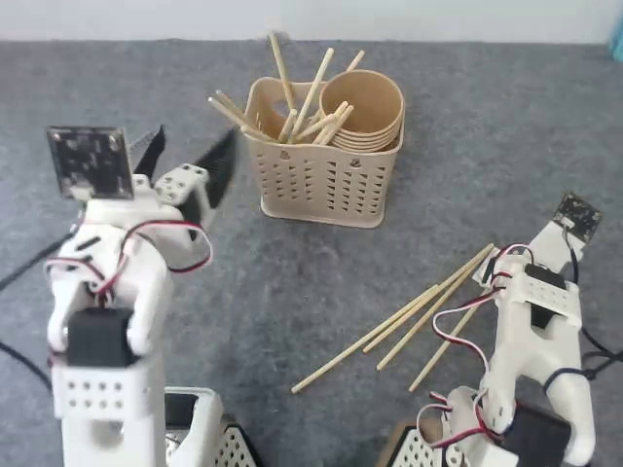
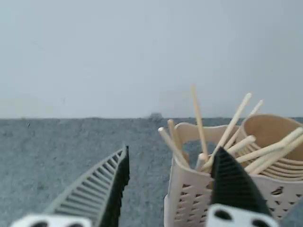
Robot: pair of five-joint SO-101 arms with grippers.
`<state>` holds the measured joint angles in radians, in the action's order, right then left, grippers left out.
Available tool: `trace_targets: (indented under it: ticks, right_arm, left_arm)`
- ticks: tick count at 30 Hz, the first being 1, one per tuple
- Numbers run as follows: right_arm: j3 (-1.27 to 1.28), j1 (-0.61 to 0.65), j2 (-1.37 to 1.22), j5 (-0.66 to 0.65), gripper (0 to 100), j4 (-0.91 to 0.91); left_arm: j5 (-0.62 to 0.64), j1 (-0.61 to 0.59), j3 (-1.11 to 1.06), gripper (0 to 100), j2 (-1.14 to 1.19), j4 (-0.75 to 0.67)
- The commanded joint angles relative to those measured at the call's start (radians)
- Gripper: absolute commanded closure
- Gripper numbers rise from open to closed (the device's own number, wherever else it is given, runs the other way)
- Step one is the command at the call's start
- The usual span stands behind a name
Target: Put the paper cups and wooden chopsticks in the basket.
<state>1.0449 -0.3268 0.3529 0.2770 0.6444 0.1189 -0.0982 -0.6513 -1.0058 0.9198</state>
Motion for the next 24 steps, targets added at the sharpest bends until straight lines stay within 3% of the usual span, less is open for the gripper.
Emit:
trace_targets:
  ticks: [1,2,8,14,16,24]
  right_arm:
    - [0.002,0.008,0.021,-0.012,99.1,-0.018]
    - [0.002,0.008,0.021,-0.012,99.1,-0.018]
    - [0.002,0.008,0.027,-0.006,99.1,-0.018]
    - [-0.002,0.064,0.033,-0.008,99.1,-0.015]
    - [-0.003,0.079,0.035,-0.008,99.1,-0.016]
    - [-0.13,0.084,0.263,-0.012,99.1,-0.007]
  left_arm:
    - [0.014,-0.084,-0.054,96,0.023,-0.068]
    - [0.014,-0.104,-0.079,100,0.023,-0.081]
    - [0.014,-0.12,-0.34,98,0.029,-0.178]
    - [0.014,-0.11,-0.768,98,0.025,-0.663]
    - [0.012,-0.109,-0.814,98,0.031,-0.773]
    - [0.006,-0.087,-0.816,98,0.032,-0.799]
